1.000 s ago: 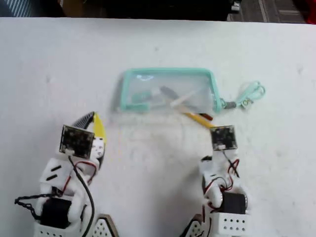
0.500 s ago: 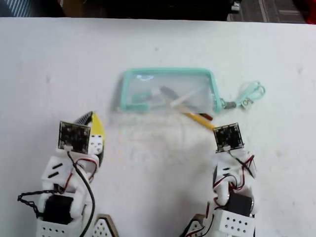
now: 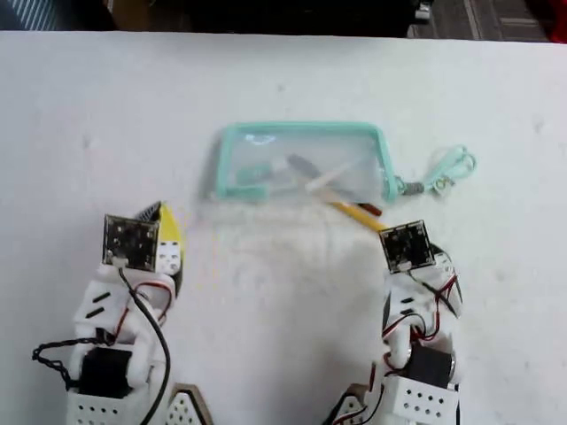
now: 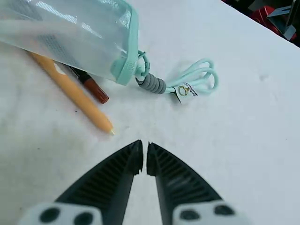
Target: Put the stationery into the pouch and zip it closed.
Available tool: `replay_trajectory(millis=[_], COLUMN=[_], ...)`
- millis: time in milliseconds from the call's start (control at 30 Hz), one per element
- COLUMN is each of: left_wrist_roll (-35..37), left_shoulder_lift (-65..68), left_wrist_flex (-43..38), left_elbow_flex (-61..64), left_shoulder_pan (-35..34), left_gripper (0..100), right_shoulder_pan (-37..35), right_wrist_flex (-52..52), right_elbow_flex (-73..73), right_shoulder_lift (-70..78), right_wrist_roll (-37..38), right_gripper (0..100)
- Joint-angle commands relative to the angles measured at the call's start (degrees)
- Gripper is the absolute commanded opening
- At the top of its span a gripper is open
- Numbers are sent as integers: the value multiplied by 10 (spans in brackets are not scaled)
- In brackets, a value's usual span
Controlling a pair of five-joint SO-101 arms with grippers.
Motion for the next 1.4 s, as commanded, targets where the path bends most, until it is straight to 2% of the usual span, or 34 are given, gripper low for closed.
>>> replay_trajectory(millis=[0,233,500,667,800,967,1200,1367], left_wrist_roll=[4,-32,-33,-68,-69,-17,-88,-65], left_shoulder_lift=[-3,-2,12,152,329,488,571,574], left_wrist_flex=[-17,-30,-4,4,-8,-48,-103,-104], left_elbow_flex=[-5,-9,-55,-134,-200,-245,-252,-250], left_shoulder_pan=[0,0,18,61,64,30,25,24], left_gripper=[38,37,38,37,35,34,24,24], right_shoulder_pan=[-5,-5,-5,-7,-56,-131,-146,-146], right_wrist_flex=[-7,-6,109,124,129,167,178,180], right_elbow_flex=[5,-8,-129,-165,-174,-177,-178,-178], right_shoulder_lift=[-5,-6,-6,-2,-1,0,0,0], right_wrist_roll=[3,4,3,3,3,3,3,3], right_gripper=[20,22,23,24,24,22,20,20])
